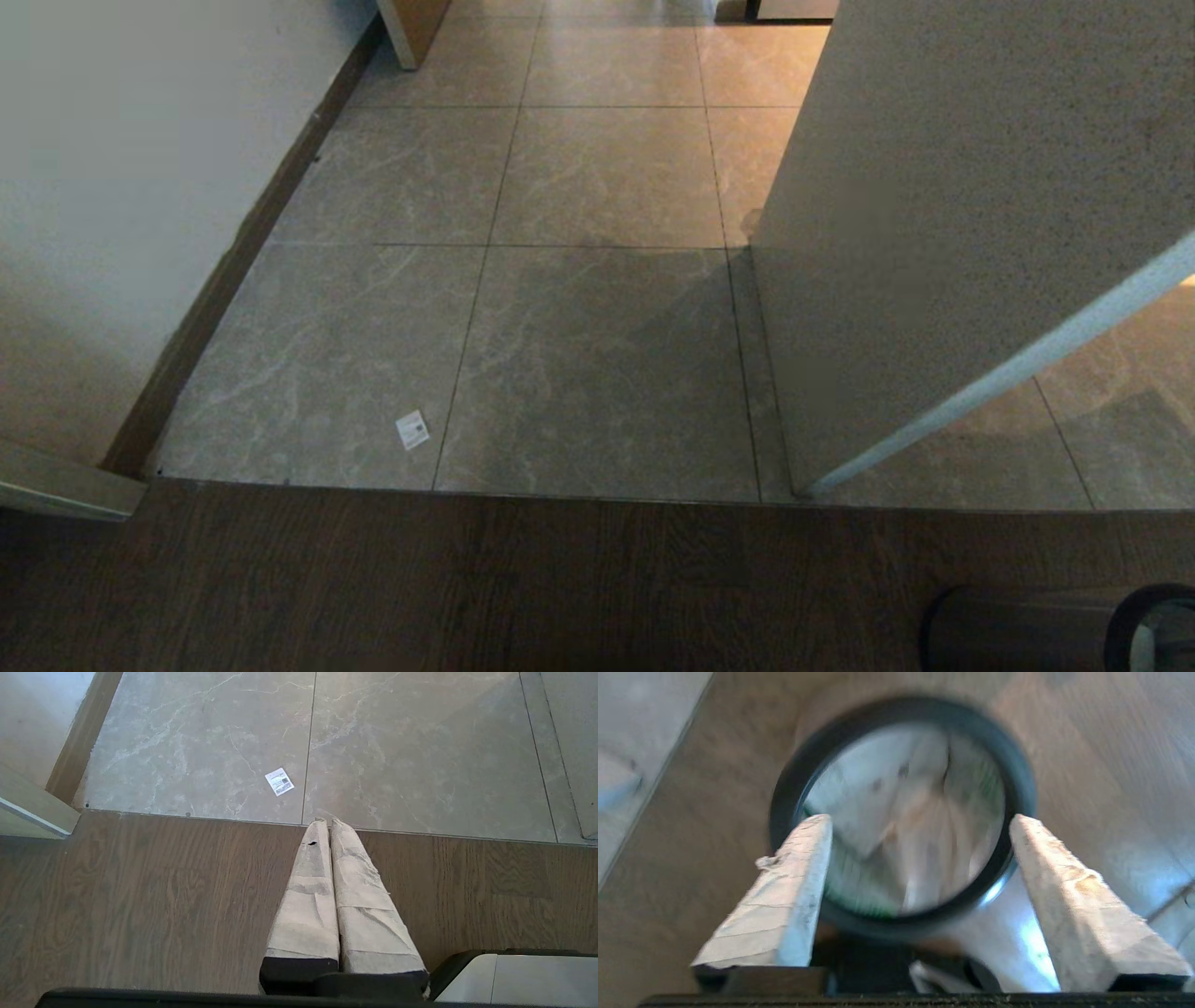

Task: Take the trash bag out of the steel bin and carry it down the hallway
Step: Place the outer trash can on the ground

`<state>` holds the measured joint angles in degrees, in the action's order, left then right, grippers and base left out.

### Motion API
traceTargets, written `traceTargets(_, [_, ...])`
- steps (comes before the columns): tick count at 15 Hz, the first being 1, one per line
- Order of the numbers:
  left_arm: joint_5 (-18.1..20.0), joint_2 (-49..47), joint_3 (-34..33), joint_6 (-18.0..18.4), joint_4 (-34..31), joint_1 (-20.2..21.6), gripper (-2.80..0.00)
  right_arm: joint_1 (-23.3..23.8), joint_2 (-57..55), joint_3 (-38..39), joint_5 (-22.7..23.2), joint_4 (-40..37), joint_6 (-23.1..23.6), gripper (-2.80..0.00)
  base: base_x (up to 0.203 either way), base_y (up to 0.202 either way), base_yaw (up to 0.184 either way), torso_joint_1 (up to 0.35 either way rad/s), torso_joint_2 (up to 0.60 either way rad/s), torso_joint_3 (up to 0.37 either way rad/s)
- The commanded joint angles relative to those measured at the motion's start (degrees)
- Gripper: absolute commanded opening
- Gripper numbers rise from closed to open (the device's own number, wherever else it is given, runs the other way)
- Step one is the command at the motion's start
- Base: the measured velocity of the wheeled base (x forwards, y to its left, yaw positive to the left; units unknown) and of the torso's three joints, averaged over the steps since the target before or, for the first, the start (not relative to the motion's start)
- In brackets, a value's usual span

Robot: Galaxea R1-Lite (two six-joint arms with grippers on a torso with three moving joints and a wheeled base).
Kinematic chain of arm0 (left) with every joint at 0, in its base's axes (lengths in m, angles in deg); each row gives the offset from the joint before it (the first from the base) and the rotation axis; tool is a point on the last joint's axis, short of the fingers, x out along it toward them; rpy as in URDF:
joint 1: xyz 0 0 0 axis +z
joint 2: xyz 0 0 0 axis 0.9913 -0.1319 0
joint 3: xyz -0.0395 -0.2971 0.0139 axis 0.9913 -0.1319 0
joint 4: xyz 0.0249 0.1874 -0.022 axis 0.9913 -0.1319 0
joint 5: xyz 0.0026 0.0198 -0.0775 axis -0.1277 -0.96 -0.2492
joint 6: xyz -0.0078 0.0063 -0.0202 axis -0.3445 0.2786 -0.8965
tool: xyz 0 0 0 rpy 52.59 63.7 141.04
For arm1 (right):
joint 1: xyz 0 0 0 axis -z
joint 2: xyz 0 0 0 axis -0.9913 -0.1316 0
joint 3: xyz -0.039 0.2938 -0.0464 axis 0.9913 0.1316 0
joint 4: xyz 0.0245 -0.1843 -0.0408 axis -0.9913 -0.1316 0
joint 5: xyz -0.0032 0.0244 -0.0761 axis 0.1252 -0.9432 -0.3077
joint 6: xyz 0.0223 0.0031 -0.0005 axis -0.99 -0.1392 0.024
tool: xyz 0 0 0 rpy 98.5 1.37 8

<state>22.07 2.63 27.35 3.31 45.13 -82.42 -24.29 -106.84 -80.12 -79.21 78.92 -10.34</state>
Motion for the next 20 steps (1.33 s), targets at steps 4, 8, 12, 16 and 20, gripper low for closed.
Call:
traceTargets(4, [0.0,0.0,0.0,0.0,0.0,0.0,-2.8,3.0,-9.8,1.8,0.2,7.0,3.8,0.0,0.0,0.0,0.0,0.0,0.0,0.0])
traceTargets(8, [0.0,0.0,0.0,0.0,0.0,0.0,-2.8,3.3,-13.6,4.9,0.4,12.1,8.8,0.0,0.0,0.0,0.0,0.0,0.0,0.0])
traceTargets(12, [0.0,0.0,0.0,0.0,0.0,0.0,-2.8,6.9,-20.5,6.2,0.2,22.5,18.5,0.0,0.0,0.0,0.0,0.0,0.0,0.0])
traceTargets(16, [0.0,0.0,0.0,0.0,0.0,0.0,-2.8,8.7,-24.1,5.3,0.1,25.6,23.7,0.0,0.0,0.0,0.0,0.0,0.0,0.0])
traceTargets(20, [0.0,0.0,0.0,0.0,0.0,0.0,-2.8,8.8,-27.7,4.4,0.2,28.7,24.0,0.0,0.0,0.0,0.0,0.0,0.0,0.0])
